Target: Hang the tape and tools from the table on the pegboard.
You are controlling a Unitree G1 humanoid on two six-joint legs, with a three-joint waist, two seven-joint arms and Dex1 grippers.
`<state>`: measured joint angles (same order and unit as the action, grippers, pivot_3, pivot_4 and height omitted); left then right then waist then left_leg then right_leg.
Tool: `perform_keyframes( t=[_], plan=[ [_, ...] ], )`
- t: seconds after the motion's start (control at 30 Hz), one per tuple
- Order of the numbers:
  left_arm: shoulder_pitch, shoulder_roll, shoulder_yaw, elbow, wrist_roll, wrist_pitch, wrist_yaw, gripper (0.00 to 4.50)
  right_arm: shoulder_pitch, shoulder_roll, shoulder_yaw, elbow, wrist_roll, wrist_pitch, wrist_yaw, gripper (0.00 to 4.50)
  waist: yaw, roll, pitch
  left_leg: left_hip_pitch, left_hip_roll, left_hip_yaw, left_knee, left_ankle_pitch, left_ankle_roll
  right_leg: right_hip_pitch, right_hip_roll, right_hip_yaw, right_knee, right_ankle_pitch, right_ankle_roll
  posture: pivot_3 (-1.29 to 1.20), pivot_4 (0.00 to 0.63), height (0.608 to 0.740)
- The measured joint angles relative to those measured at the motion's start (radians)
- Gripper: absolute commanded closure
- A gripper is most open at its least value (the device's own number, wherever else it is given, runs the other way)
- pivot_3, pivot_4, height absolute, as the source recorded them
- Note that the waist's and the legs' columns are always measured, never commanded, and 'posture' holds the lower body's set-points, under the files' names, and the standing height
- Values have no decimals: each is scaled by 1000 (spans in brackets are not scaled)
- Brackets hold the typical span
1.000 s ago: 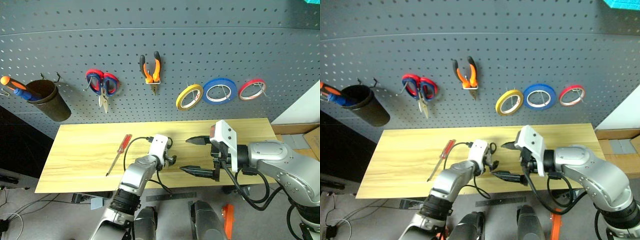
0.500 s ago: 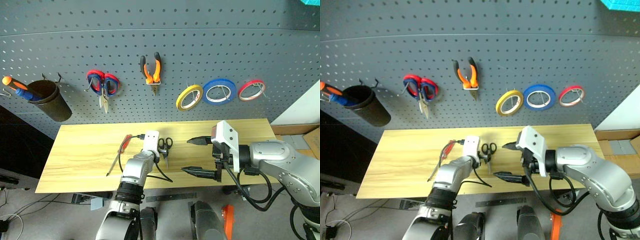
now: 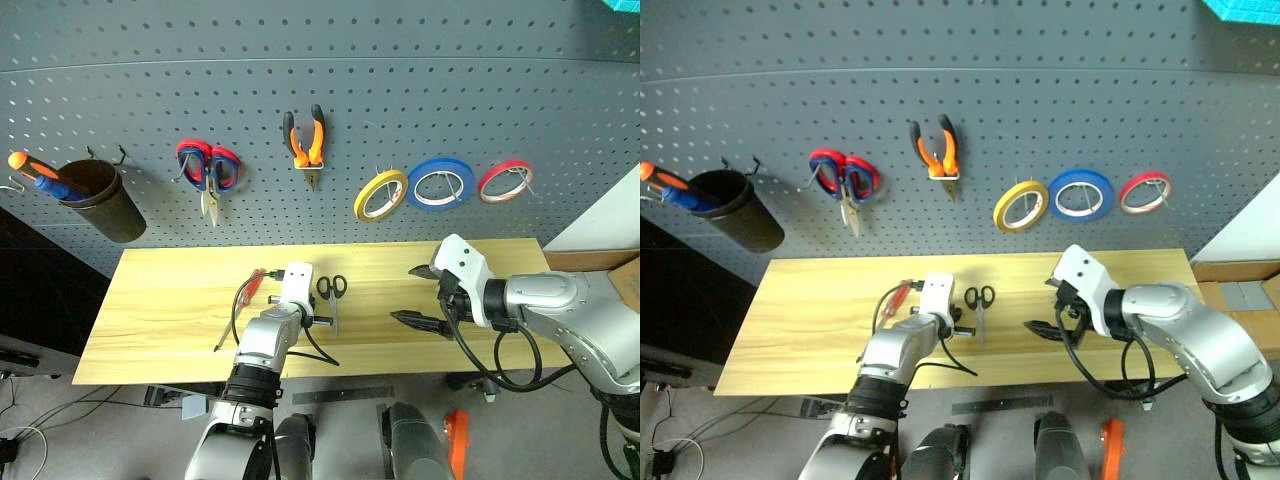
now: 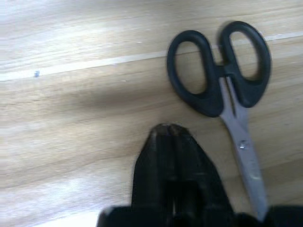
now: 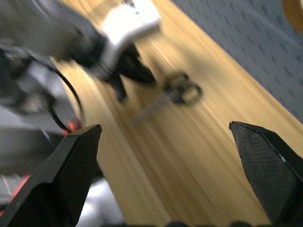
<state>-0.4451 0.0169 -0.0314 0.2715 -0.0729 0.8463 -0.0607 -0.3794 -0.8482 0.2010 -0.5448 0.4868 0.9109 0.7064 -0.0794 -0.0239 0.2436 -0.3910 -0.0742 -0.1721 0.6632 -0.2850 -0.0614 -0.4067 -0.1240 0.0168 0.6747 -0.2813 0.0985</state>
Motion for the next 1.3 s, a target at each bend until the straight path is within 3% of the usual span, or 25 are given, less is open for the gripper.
perform_keyframes(
  t=[0.67, 0.8, 0.9, 1.03, 1.2, 1.3],
  plan=[
    [21, 60, -44, -6, 21, -59, -38, 4430, 9, 16, 25, 17, -61, -53, 91, 0, 1, 0, 0, 0, 0, 0, -1, 0, 0, 1, 0, 0, -2, 0, 1, -152, 280, 740],
    [64, 81, -56, -80, 30, -104, -55, 4430, 16, 18, 11, 16, -57, -53, 99, 0, -1, -5, 7, -2, 0, -1, -1, 0, -1, -1, 0, 0, -3, 0, 1, -150, 285, 740],
    [95, 70, -40, -182, 2, -135, -81, 3984, 27, 15, -1, 14, -49, -53, 102, 0, 2, -7, 11, -5, 0, -1, -1, 1, -2, -2, 0, -1, -4, 1, 1, -150, 285, 740],
    [117, 13, -32, -319, -61, -77, -106, 2649, 45, -22, -25, 12, -37, -54, 132, 0, 12, -7, 11, -8, 0, -1, -1, 0, 0, -2, -1, -1, -12, 3, 3, -147, 289, 740],
    [114, -73, -50, -334, -52, 67, -18, 906, 47, -57, -28, 32, -38, -83, 174, 0, 22, -9, 12, -8, -1, 0, -1, -1, 2, -1, -1, -1, -15, 3, 4, -149, 290, 740],
    [84, -109, -67, -290, -7, 114, 78, 906, 49, -77, -29, 65, -47, -101, 191, 0, 23, -10, 13, -8, -1, 1, -1, -2, 2, -1, -1, -1, -15, 3, 4, -155, 292, 740]
  ],
)
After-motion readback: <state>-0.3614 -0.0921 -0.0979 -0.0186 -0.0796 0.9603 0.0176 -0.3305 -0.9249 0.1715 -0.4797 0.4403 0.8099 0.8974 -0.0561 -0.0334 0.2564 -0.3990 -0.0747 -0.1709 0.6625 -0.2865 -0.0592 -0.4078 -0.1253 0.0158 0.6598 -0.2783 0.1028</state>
